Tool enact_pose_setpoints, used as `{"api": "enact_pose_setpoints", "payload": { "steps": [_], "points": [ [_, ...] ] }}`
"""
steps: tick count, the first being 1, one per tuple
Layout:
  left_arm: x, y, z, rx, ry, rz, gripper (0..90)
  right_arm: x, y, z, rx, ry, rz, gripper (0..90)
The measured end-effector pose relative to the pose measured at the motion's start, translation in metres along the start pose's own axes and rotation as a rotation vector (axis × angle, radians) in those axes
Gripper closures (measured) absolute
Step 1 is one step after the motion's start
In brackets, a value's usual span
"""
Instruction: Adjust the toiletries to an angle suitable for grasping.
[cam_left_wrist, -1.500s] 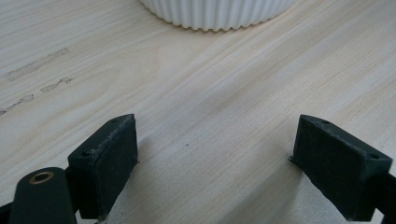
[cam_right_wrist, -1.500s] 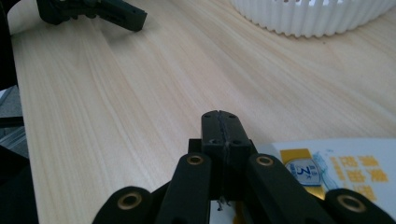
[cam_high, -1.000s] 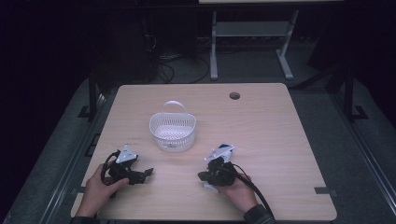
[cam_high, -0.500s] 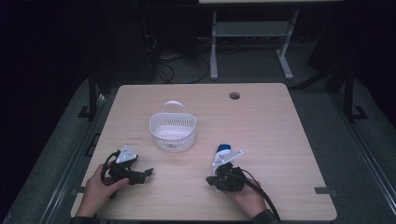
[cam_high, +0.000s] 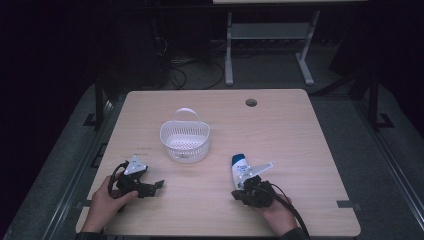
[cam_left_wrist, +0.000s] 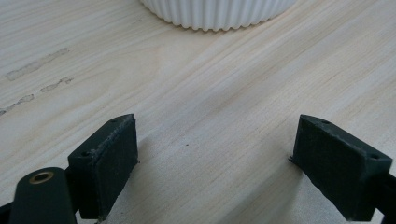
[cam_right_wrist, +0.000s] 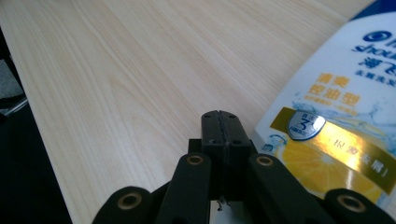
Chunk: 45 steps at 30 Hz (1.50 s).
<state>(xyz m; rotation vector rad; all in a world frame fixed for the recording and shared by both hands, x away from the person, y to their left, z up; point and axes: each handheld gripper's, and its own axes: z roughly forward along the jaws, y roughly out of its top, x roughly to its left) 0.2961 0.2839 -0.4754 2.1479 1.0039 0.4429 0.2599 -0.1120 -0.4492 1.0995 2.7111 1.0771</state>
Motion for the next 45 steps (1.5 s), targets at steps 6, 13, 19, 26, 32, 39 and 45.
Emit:
{"api": "enact_pose_setpoints", "payload": {
  "steps": [6,13,19,26,32,39,45],
  "points": [
    [0.000,0.000,0.000,0.000,0.000,0.000,13.1,-0.007,-0.008,-0.007,0.003,-0.014,0.013,89.5],
    [0.000,0.000,0.000,0.000,0.000,0.000,13.1,-0.016,-0.017,-0.015,0.010,-0.045,0.024,89.5],
    [0.000,0.000,0.000,0.000,0.000,0.000,13.1,-0.021,-0.019,-0.022,-0.007,-0.047,0.032,86.8],
    [0.000,0.000,0.000,0.002,-0.001,0.002,13.1,-0.020,-0.013,-0.029,-0.053,-0.028,0.046,64.6],
    [0.000,0.000,0.000,0.000,0.000,0.000,13.1,-0.017,-0.007,-0.035,-0.078,-0.025,0.023,50.7],
    [0.000,0.000,0.000,-0.001,0.000,-0.001,13.1,-0.015,0.008,-0.042,-0.092,-0.060,-0.005,44.6],
    [0.000,0.000,0.000,0.000,-0.001,-0.001,13.1,-0.019,0.019,-0.044,-0.099,-0.101,0.017,37.7]
  ]
}}
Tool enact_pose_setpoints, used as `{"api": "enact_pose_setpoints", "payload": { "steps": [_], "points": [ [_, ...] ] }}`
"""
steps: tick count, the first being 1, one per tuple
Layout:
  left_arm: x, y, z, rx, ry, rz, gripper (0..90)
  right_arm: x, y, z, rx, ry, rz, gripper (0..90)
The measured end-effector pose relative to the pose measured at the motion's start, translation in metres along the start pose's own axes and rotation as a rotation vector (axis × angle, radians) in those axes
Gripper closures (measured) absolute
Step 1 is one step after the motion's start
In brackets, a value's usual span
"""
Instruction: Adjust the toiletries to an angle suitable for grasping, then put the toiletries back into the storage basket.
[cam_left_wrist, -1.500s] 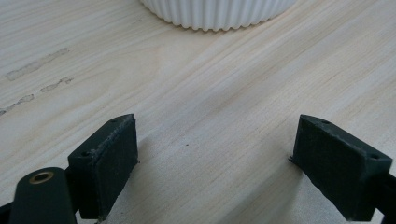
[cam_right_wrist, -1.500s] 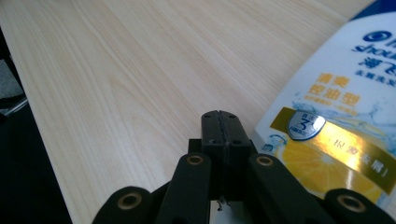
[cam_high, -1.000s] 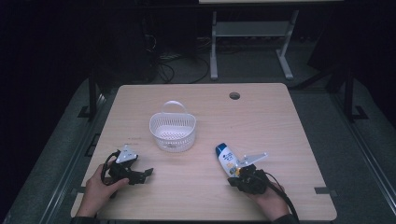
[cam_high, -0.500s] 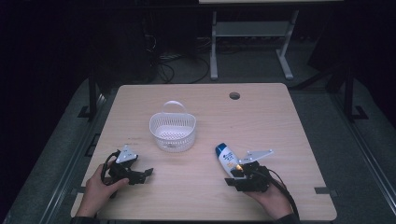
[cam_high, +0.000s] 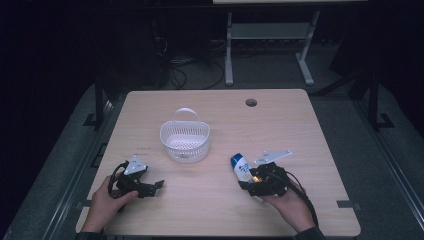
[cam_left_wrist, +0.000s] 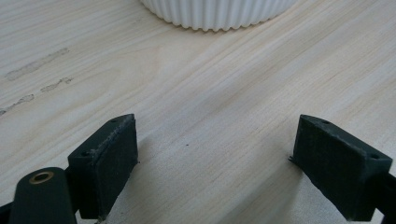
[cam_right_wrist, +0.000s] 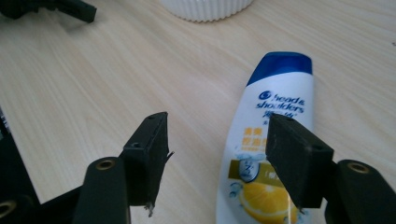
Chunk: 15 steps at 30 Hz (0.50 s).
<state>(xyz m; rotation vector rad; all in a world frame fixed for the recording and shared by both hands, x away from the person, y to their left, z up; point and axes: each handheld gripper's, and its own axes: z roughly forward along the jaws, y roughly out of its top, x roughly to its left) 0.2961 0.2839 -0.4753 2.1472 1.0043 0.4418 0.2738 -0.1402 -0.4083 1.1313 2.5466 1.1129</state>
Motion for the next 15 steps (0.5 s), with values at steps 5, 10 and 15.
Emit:
{"api": "enact_pose_setpoints", "payload": {
  "steps": [5,10,15],
  "points": [
    [0.000,0.000,0.000,0.000,0.000,0.000,13.1,-0.006,0.007,-0.001,-0.007,-0.021,0.011,35.4],
    [0.000,0.000,0.000,0.000,0.000,0.000,13.1,-0.013,0.015,0.000,-0.016,-0.048,0.022,32.9],
    [0.000,0.000,0.000,0.000,0.000,-0.001,13.1,-0.018,0.025,0.004,-0.011,-0.080,0.029,29.1]
  ]
}}
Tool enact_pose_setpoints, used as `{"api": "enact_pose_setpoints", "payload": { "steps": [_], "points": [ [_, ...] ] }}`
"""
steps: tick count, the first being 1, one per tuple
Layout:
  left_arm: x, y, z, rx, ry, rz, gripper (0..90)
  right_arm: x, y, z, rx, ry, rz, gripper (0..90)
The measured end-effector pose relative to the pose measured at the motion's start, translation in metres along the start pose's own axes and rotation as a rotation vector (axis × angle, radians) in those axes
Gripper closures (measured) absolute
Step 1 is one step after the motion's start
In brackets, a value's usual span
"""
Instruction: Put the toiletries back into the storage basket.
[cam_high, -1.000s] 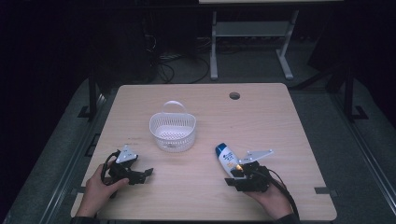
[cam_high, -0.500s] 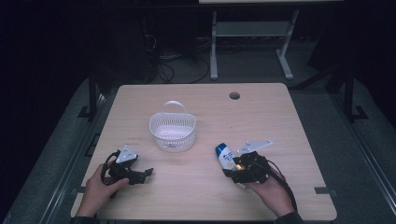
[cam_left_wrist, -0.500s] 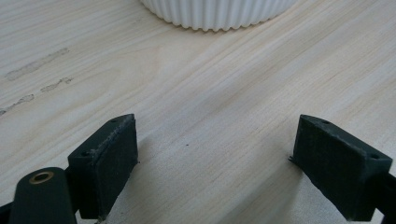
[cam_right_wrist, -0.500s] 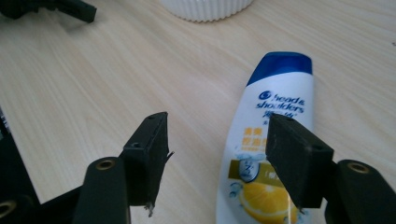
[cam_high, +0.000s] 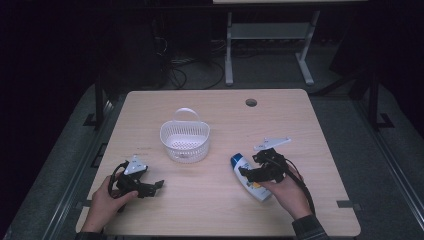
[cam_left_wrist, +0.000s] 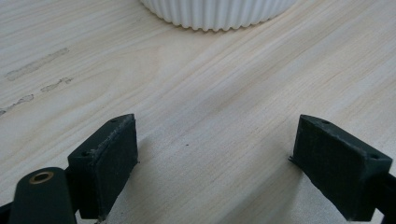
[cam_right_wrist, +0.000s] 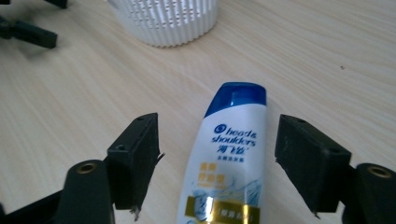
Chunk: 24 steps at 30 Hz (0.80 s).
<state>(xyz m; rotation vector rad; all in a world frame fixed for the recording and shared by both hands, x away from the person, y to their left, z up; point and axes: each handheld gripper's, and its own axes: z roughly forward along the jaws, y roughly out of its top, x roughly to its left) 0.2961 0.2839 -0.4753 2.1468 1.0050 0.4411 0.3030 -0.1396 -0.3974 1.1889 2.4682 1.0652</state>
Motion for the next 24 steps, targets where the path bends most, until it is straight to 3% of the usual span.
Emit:
{"api": "enact_pose_setpoints", "payload": {
  "steps": [13,24],
  "points": [
    [0.000,0.000,0.000,0.001,0.001,0.002,13.1,-0.006,0.023,0.031,0.049,-0.070,0.006,24.4],
    [0.000,0.000,0.000,0.004,0.000,0.001,13.1,-0.008,0.021,0.062,0.142,-0.081,0.022,24.3]
  ]
}}
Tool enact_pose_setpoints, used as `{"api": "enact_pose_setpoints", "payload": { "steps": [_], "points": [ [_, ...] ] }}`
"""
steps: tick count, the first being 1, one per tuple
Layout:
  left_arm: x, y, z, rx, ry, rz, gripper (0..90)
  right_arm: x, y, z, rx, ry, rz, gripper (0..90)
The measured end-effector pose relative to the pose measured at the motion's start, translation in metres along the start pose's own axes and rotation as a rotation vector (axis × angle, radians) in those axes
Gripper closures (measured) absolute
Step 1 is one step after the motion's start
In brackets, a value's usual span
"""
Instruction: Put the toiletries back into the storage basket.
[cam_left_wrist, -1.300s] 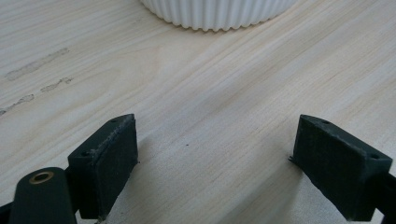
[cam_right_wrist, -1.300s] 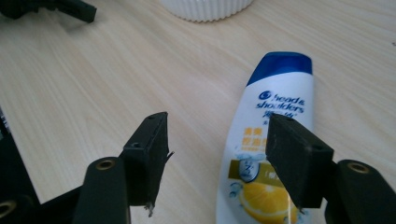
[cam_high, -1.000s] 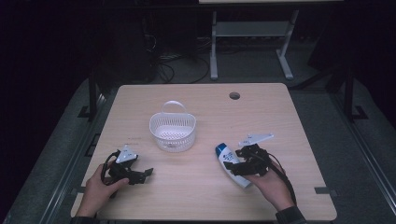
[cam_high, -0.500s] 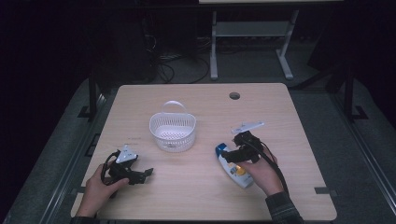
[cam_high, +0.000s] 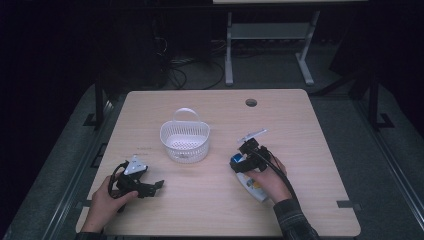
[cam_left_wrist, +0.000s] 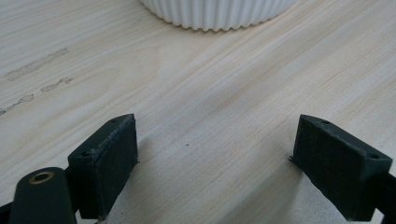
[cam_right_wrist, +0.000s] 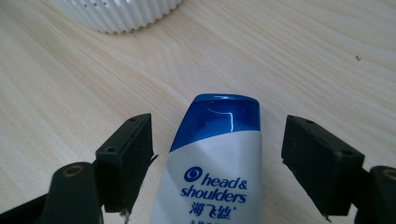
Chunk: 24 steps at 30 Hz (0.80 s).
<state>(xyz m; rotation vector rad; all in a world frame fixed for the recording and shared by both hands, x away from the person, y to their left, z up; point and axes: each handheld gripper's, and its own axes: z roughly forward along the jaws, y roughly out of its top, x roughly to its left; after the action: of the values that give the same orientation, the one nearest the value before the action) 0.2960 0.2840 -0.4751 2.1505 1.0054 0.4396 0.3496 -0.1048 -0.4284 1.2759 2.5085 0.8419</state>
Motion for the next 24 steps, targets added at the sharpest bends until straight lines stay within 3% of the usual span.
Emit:
{"api": "enact_pose_setpoints", "payload": {
  "steps": [24],
  "points": [
    [0.000,0.000,0.000,-0.001,0.000,0.000,13.1,0.006,-0.003,0.025,0.145,-0.050,-0.013,24.4]
  ]
}}
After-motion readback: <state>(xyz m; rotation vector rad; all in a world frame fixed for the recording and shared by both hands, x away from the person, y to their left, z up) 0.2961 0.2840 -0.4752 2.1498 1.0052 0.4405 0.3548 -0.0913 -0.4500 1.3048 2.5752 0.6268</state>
